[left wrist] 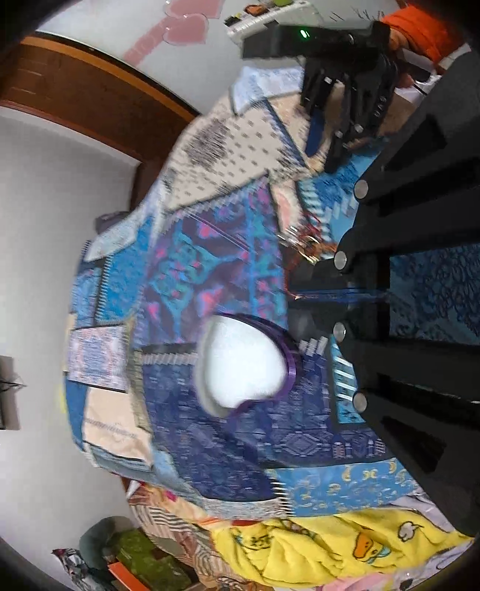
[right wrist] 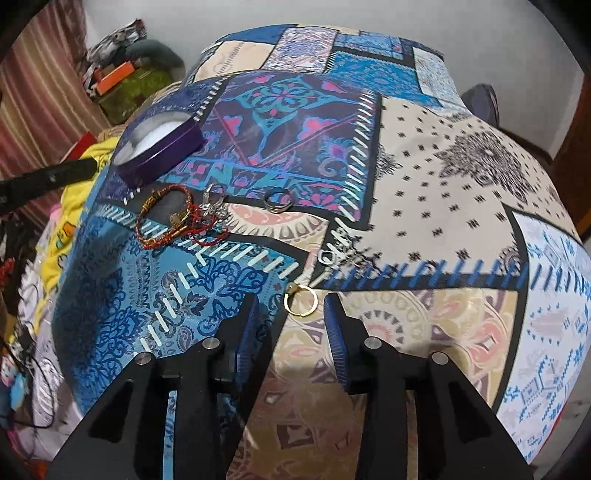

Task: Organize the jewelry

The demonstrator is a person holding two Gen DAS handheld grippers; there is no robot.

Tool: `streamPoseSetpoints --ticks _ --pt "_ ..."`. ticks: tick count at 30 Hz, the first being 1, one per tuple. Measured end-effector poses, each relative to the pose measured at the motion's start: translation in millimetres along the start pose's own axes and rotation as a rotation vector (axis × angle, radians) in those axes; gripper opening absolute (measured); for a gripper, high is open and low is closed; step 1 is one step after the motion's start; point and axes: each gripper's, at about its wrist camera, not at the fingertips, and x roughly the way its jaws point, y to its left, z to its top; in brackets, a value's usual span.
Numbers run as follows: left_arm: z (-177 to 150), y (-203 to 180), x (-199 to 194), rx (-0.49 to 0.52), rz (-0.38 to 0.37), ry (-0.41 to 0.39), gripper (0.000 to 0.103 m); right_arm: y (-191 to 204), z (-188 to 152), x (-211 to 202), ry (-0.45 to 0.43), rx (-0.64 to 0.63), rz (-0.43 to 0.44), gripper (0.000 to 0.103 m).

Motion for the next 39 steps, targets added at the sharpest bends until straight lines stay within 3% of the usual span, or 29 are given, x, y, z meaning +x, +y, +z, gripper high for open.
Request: streamPoseSetpoints --ticks 5,9,13,19,22,23,28,39 --pt "-14.0 1.9 26.5 0.017 0.017 0.087 0.012 -0.8 0.6 4.4 -0.011 -0.015 -0.005 0.033" --pt "-16.5 3.6 43.1 -0.01 -0.012 0.123 0.02 -3.5 -0.4 5.7 -0.014 -0.009 -0.003 0.017" --pt "-13.5 1.4 52.7 -0.019 -0.035 0.133 0.021 -1.7 -1.9 5.4 -0.023 -0.01 -0.004 0.017" --pt "-9.4 -10.0 64.9 0.047 0.017 0.125 0.02 -3.2 -2.8 4.5 -0.031 0.005 0.006 0.017" --pt "-9.8 -16.9 70.1 0.101 0.075 0.108 0.005 -4.4 -2.3 3.8 -0.031 0.011 0.012 0.017" --pt "-10.0 -19.1 70.8 0.118 0.087 0.105 0.005 -4.5 -1.8 3.5 -0.031 0.011 0.013 0.016" --pt "-8.4 -20.2 60.5 0.105 0.05 0.093 0.005 -6.6 0.7 -0.3 -0.036 0.02 0.02 0.016" --pt "5.6 -25.2 -10.6 0.081 0.016 -0.062 0.005 6.7 8.9 -29.8 -0.117 0.006 0.023 0.016"
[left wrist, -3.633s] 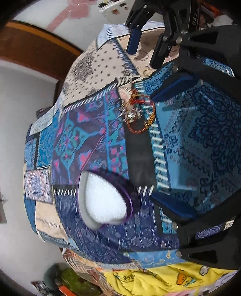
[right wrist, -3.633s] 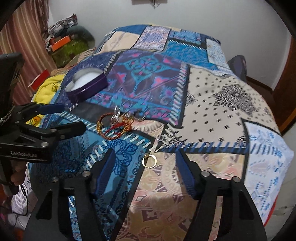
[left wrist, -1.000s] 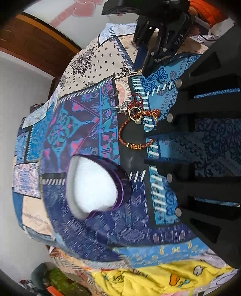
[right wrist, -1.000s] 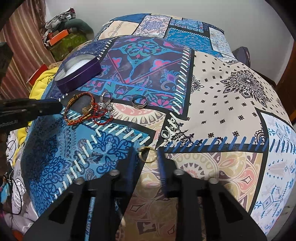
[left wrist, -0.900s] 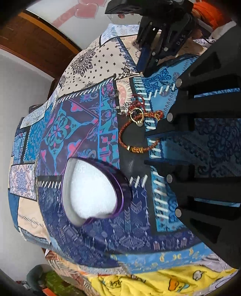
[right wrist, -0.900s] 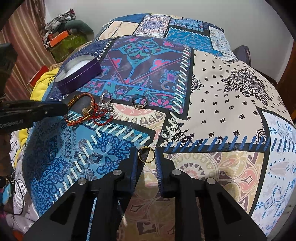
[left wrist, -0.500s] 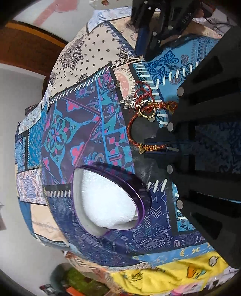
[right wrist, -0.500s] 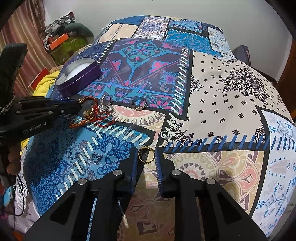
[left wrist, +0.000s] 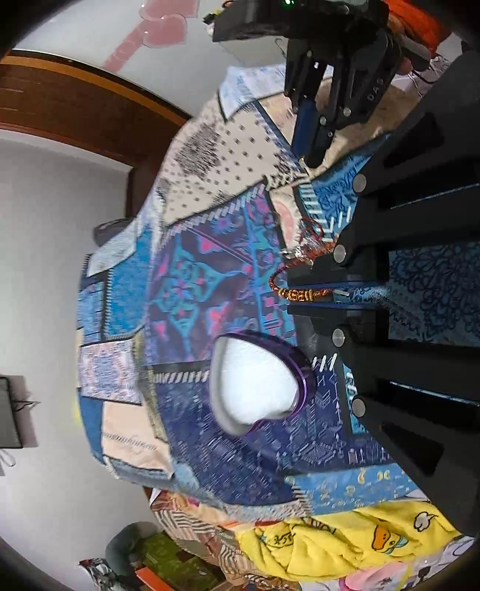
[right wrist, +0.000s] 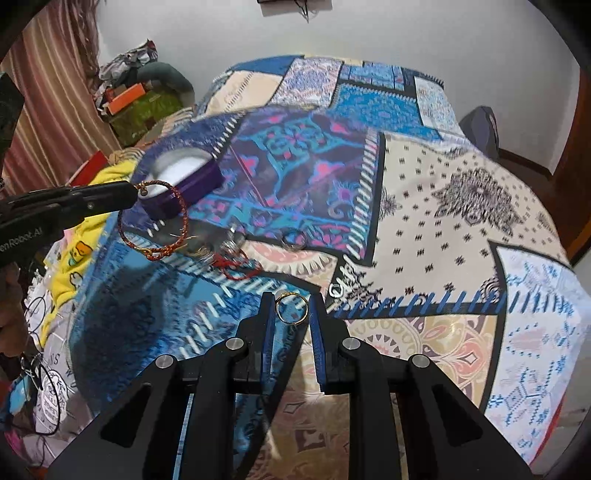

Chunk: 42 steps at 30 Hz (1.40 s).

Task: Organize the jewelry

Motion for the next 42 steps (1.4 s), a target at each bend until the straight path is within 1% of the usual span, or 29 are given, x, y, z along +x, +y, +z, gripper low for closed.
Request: streamPoseSetpoints --ticks 7,11,13,16,18,23,26,28,31,35,37,42 --pt "-2.3 3.1 -26.6 -0.024 0.005 -0.055 0.005 11.5 14.5 -16.8 -0.063 -0.011 0.008 0.016" --pt "-7.4 11.2 -32.7 -0.045 0.013 -0.062 0.005 19.0 22.2 -23.7 -0.096 -0.02 0.011 0.016" --pt "-12.2 16.8 -29.1 -0.05 0.025 -0.046 0.005 22.6 26.0 -24.4 -0.108 -0.02 0.017 0.016" --pt "-23.4 29.1 -17.3 -0.067 0.022 0.005 0.005 27.9 28.7 -21.8 -0.111 -0.023 0.025 0.016" --pt "-34.1 38.8 -4.8 -0.072 0.062 0.043 0.005 31.8 29.8 -17.1 -0.103 -0.027 0.03 0.016" --pt "-57.3 65.8 23.0 -0.103 0.108 0.144 0.005 38.2 29.0 -11.2 -0.088 -0.037 0.035 0.016" --pt "-66.6 77.8 26.8 -0.139 0.1 0.161 0.005 37.9 30.7 -9.0 -0.086 -0.033 0.034 0.016" --pt "-67.0 80.1 23.6 -0.143 0.097 0.161 0.01 37.7 32.1 -8.5 -0.086 -0.03 0.033 0.016" --pt "-61.8 79.8 14.5 -0.137 0.089 0.14 0.012 36.7 34.1 -7.1 -0.087 -0.024 0.035 0.016" --pt "-49.5 72.2 4.0 -0.128 0.056 0.109 0.014 36.5 34.4 -7.5 -0.093 -0.021 0.041 0.016" --pt "-42.8 64.0 1.3 -0.114 0.044 0.093 0.02 35.7 34.5 -7.7 -0.095 -0.019 0.045 0.016" --pt "-33.4 40.8 6.6 -0.063 -0.002 0.095 0.021 30.5 32.8 -8.3 -0.096 -0.008 0.049 0.016"
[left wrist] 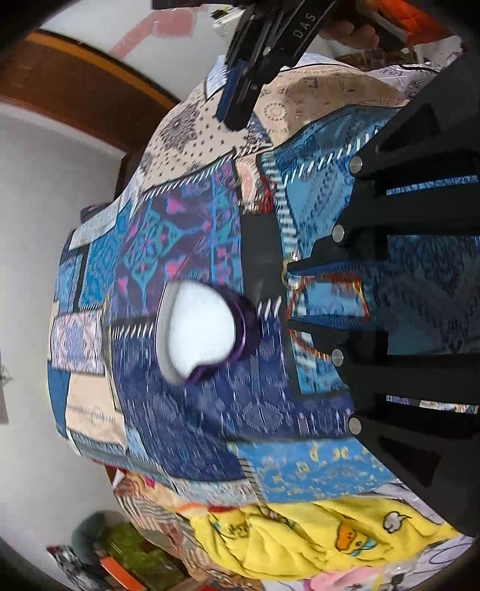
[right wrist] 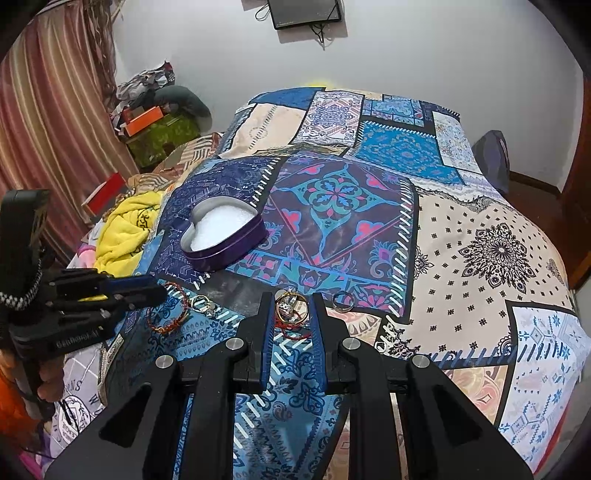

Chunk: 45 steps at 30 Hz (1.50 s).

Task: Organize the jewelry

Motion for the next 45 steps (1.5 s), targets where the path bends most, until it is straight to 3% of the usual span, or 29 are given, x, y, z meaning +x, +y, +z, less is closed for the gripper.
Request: streamPoseSetpoints --ticks 9,12,27,30,31,39,45 --pt "-1.5 -33.1 33.8 0.088 -0.038 0.07 0.021 -14.3 -4.4 -2.0 -0.003 0.032 -0.008 0.016" --pt "-2.8 -29.4 48.3 0.064 -0.015 0.097 0.021 -16.7 -6.8 -0.7 0.002 0.037 -0.008 0.016" --pt "10.2 -19.1 57.7 -0.057 0.053 0.083 0.02 -22.0 -11.4 2.2 -0.004 0.055 0.001 0.016" --pt "14.2 -16.8 62.5 -0.087 0.089 0.081 0.002 -24.1 -12.1 1.6 -0.005 0.064 0.001 0.016" --pt "14.9 -15.4 63.6 -0.092 0.095 0.078 0.0 -24.6 -12.4 0.8 -0.006 0.065 0.001 0.017" --pt "8.9 -11.8 46.3 -0.102 0.031 0.067 0.0 -29.4 -13.2 -6.1 -0.021 0.075 0.001 0.016" --pt "4.6 -17.0 13.0 -0.059 0.044 0.005 0.0 -29.7 -13.9 -8.0 -0.025 0.079 0.008 0.016"
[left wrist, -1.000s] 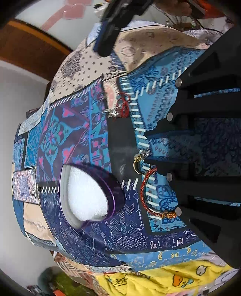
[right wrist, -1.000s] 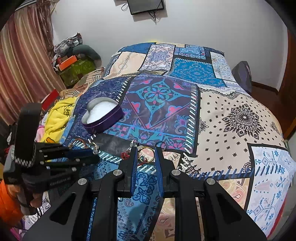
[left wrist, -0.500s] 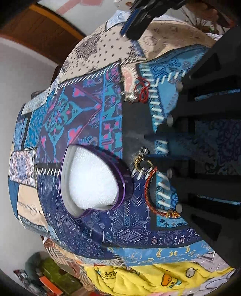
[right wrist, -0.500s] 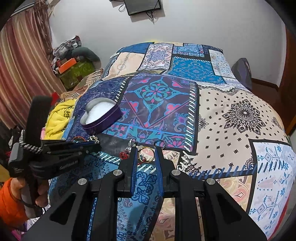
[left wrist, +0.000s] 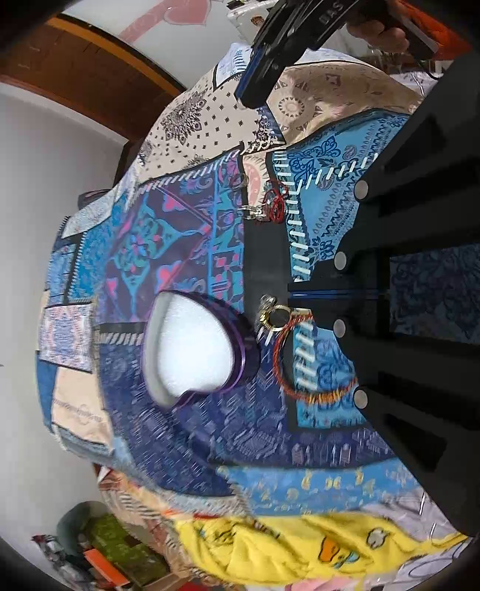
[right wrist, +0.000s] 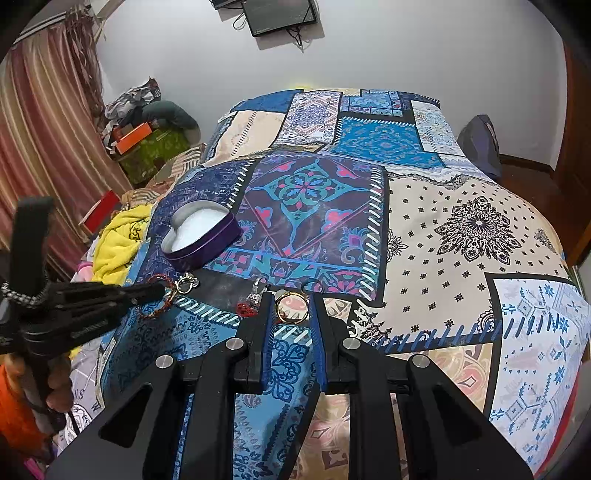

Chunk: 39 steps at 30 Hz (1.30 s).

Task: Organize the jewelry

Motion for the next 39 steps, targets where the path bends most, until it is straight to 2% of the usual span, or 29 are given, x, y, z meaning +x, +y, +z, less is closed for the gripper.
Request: streamPoseSetpoints --ticks 3,6,12,16,19,22,24,25,29,31,33,39 --pt "6.7 0.1 -6.1 0.034 0.011 -0.021 0.0 2.1 -1.0 -2.0 -0.003 -0.002 0.003 0.016" --pt "16.8 -0.7 0.9 0.092 0.043 -0.024 0.006 4.5 -1.4 -4.5 -0.006 -0.007 0.005 0.016" --pt "22.6 2.0 43.8 0.155 0.13 0.052 0.007 3.7 -1.3 -6.9 -0.007 -0.009 -0.003 0.016" --pt "20.6 8.2 53.7 0.143 0.099 0.073 0.009 -0.4 -1.3 -4.7 0.0 -0.001 -0.009 0.017" --pt "19.9 9.7 52.0 0.131 0.065 0.088 0.017 -2.1 -1.5 -0.6 0.01 0.005 -0.006 0.017" --pt "17.4 3.4 52.1 0.157 0.066 0.09 0.023 -1.5 -1.7 3.3 0.015 0.005 0.001 0.017" --pt "16.4 -2.3 53.2 0.177 0.06 0.092 0.036 -0.2 -2.2 4.9 0.018 0.004 0.007 0.017" --pt "16.3 -5.5 54.3 0.185 0.054 0.092 0.039 0.6 -2.4 5.7 0.019 0.003 0.009 0.016" --pt "17.9 -13.6 59.4 0.208 0.062 0.081 0.039 2.1 -4.0 5.8 0.022 0.0 0.008 0.016" --pt "17.9 -17.4 59.8 0.215 0.045 0.079 0.029 0.7 -4.4 5.0 0.022 0.004 0.008 0.017" --pt "16.8 -21.9 59.8 0.219 0.022 0.085 0.004 -0.6 -4.7 3.9 0.021 0.007 0.005 0.017" --pt "17.4 -26.4 48.2 0.19 -0.019 0.081 0.001 -3.4 -4.1 -2.8 0.012 0.01 -0.004 0.017"
